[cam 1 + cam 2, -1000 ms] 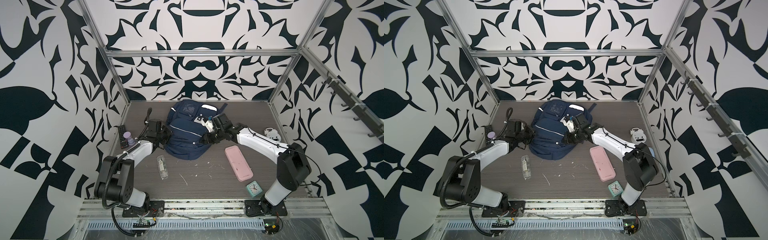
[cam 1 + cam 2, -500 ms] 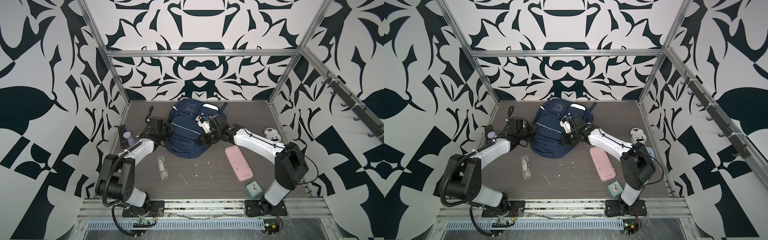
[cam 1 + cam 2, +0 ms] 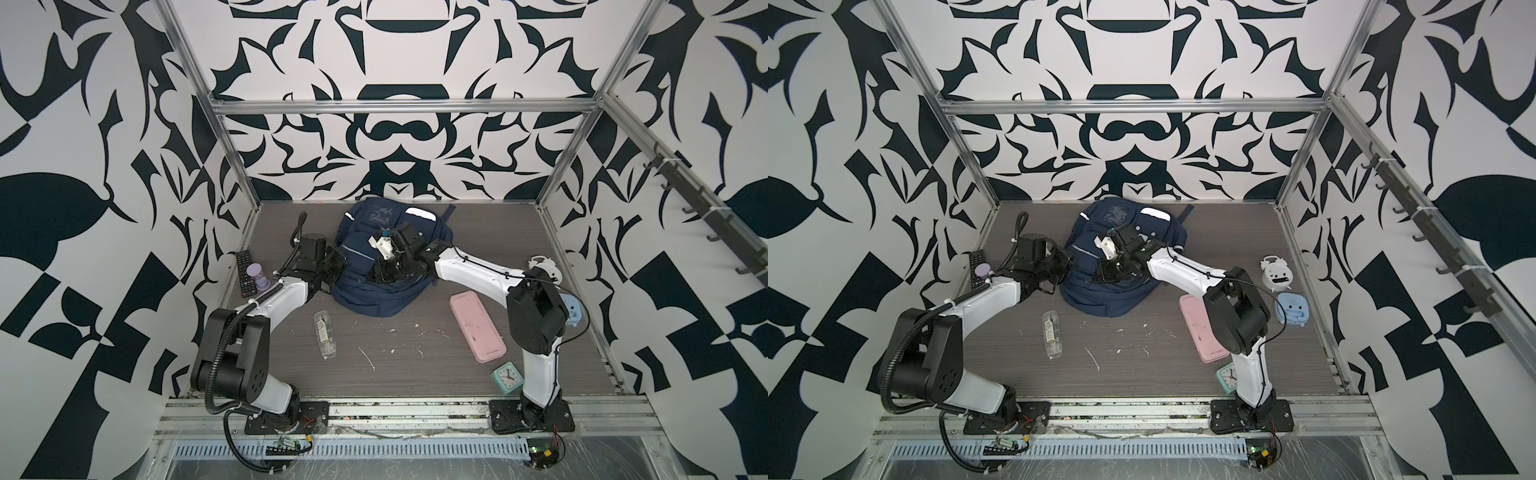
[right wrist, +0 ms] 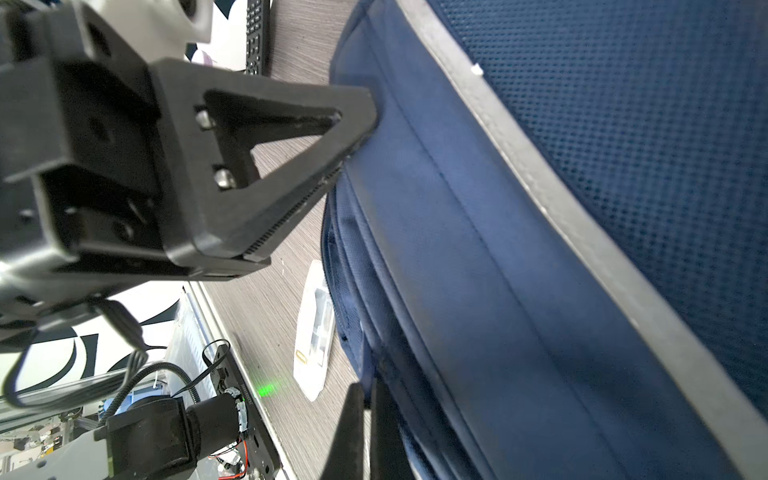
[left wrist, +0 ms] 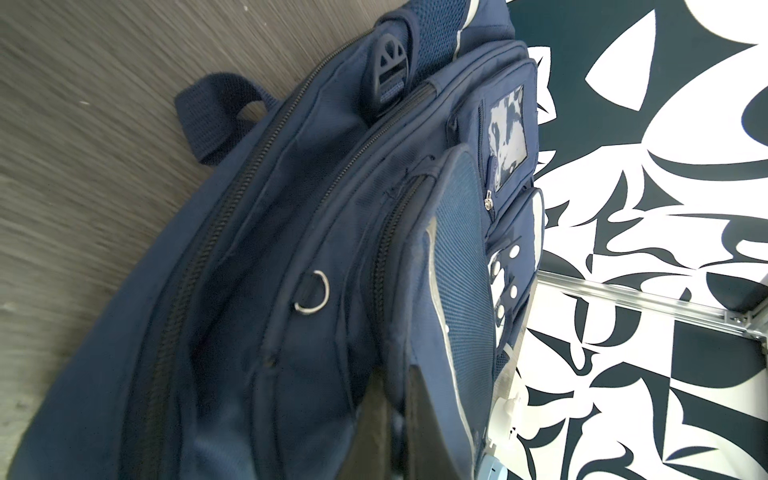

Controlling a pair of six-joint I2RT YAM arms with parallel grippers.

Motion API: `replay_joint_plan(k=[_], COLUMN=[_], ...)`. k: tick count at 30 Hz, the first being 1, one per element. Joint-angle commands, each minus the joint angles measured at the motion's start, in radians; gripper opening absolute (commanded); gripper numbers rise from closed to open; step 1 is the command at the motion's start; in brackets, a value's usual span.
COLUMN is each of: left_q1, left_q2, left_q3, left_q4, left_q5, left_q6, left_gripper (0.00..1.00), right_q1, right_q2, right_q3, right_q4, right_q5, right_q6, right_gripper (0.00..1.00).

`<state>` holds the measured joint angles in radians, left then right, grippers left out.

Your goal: Pack the student bag

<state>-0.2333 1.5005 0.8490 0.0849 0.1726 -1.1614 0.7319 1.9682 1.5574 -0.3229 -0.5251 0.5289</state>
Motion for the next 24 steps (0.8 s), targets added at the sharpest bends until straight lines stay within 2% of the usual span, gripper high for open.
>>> replay_joint_plan(k=[1, 5, 7, 9, 13, 20, 24], left_q1=[0.041, 0.073, 0.074, 0.065, 0.045, -0.116, -0.218], left_q2=[-0.061, -0.106, -0.156, -0.194, -0.219, -0.215, -0.161], left_q3=[0.008, -0.032, -0.083, -0.125, -0.182, -0.200, -0.155], left_q4=[0.022, 0.023, 0.049, 0.055, 0.062, 0.084, 0.102], left_q5=[0.018, 0.016, -0.025, -0.058, -0.054, -0.082, -0.080], left_q6=[0.004, -0.004, -0.027, -0.040, -0.084, -0.119, -0.130], left_gripper=[0.00, 0.00, 0.00, 0.02, 0.08, 0.20, 0.28], right_q1=[-0.022, -0.066, -0.096, -0.132, -0.192, -0.287, -0.318], right_q2=[-0.051, -0.092, -0.104, -0.113, -0.128, -0.160, -0.143], right_q3=[-0.005, -0.054, -0.056, -0.064, -0.081, -0.105, -0.077], right_q4=[0.039, 0.044, 0.015, 0.009, -0.009, -0.037, -0.081], right_q5=[-0.012, -0.013, -0.015, -0.026, -0.039, -0.038, -0.022], right_q6=[-0.003, -0.009, -0.022, -0.023, -0.033, -0.068, -0.106], right_gripper=[0.00, 0.00, 0.00, 0.00, 0.00, 0.00, 0.00])
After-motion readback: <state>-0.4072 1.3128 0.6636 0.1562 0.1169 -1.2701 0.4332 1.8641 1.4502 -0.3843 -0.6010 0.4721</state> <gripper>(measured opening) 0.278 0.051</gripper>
